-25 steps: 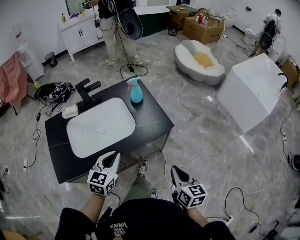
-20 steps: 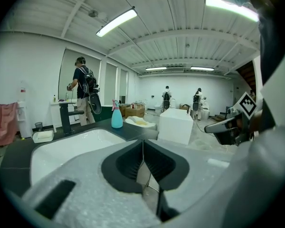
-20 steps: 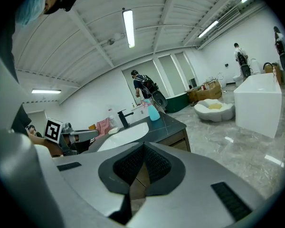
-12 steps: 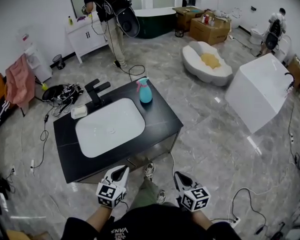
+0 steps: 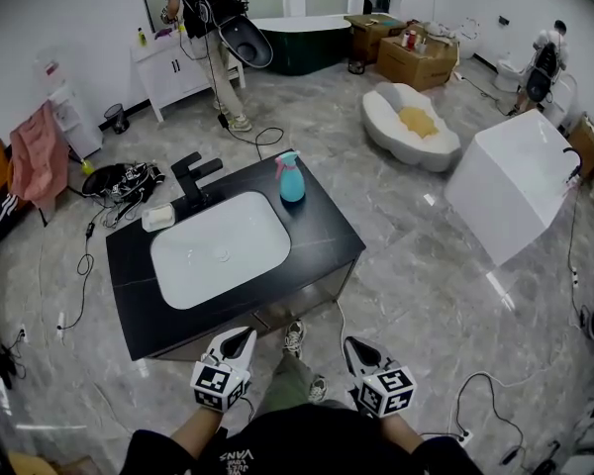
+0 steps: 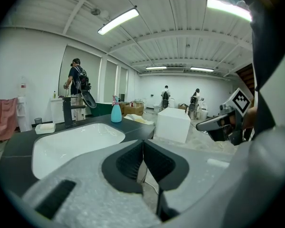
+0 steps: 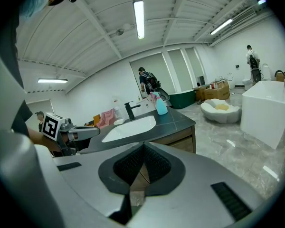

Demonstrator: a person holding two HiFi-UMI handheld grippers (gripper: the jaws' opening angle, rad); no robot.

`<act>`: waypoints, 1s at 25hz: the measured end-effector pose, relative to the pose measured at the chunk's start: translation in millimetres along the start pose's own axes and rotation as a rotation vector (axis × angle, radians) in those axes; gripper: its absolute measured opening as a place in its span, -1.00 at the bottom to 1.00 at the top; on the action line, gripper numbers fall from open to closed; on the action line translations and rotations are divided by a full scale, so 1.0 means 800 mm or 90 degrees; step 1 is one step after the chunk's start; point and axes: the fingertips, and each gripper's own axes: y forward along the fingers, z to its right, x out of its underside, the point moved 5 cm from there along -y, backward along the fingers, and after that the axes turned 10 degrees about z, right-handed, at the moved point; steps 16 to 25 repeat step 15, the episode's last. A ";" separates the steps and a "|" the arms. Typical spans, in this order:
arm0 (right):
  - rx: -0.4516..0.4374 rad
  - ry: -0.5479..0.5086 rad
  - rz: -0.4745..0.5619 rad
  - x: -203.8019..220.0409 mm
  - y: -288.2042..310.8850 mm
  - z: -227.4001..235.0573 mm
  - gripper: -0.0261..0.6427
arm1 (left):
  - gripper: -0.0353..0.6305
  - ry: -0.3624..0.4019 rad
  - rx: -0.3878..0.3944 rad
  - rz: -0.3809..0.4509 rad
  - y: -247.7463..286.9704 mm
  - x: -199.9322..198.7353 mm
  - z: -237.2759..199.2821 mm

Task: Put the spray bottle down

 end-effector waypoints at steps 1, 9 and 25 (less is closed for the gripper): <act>0.000 -0.001 -0.001 0.000 0.001 0.000 -0.92 | -0.83 0.000 0.002 0.000 0.001 0.000 0.000; 0.018 -0.009 0.011 -0.013 0.003 -0.001 -0.92 | -0.83 0.000 0.010 0.004 0.013 0.000 -0.009; 0.022 -0.014 0.025 -0.029 -0.001 -0.009 -0.92 | -0.83 0.000 0.008 0.007 0.014 -0.004 -0.008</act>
